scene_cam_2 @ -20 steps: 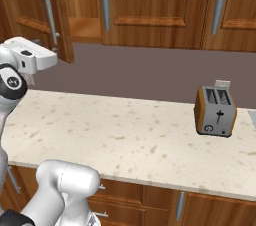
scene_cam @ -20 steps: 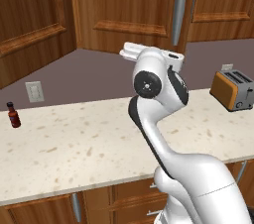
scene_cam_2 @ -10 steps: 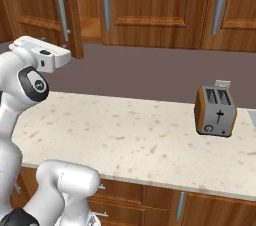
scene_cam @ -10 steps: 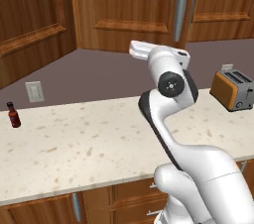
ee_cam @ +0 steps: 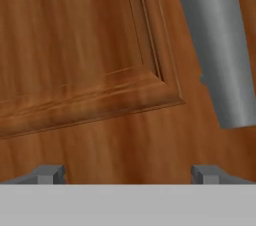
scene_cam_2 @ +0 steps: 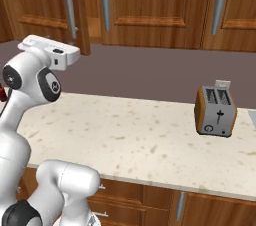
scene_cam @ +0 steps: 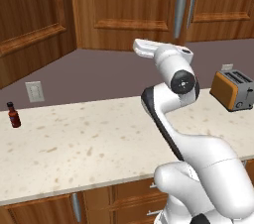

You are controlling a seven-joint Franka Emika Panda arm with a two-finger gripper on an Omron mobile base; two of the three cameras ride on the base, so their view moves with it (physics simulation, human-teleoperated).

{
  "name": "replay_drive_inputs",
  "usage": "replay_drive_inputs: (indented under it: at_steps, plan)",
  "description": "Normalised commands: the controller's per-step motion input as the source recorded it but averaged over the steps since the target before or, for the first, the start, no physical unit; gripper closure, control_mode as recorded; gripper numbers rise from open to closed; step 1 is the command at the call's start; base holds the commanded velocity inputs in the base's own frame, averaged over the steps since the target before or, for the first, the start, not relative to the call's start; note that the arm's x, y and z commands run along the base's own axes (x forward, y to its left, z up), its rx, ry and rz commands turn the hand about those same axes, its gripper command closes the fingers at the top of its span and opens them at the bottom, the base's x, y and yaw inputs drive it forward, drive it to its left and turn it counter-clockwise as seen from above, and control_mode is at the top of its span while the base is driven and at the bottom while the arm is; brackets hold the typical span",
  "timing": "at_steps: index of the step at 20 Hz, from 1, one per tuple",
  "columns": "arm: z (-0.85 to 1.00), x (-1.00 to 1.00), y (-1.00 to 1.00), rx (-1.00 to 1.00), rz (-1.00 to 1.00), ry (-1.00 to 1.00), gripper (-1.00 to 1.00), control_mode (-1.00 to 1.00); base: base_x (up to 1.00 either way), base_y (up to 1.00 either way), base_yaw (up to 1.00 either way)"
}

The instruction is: Close all open cabinet doors.

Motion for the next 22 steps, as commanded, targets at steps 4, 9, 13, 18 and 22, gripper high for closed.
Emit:
replay_drive_inputs:
  at_steps: [4, 9, 13, 18, 22]
  plan:
    - [0.03, 0.31, -0.08, 0.00, 0.03, 0.00, -1.00, -1.00, 0.00, 0.00, 0.00]
    - [0.00, 0.27, -0.04, 0.00, 0.01, 0.00, -1.00, -1.00, 0.00, 0.00, 0.00]
    - [0.00, 0.34, 0.00, 0.00, 0.00, 0.00, -1.00, -1.00, 0.00, 0.00, 0.00]
    - [0.00, 0.34, -0.08, 0.00, 0.01, 0.00, -1.00, -1.00, 0.00, 0.00, 0.00]
    - [0.00, 0.39, -0.08, 0.00, 0.03, 0.00, -1.00, -1.00, 0.00, 0.00, 0.00]
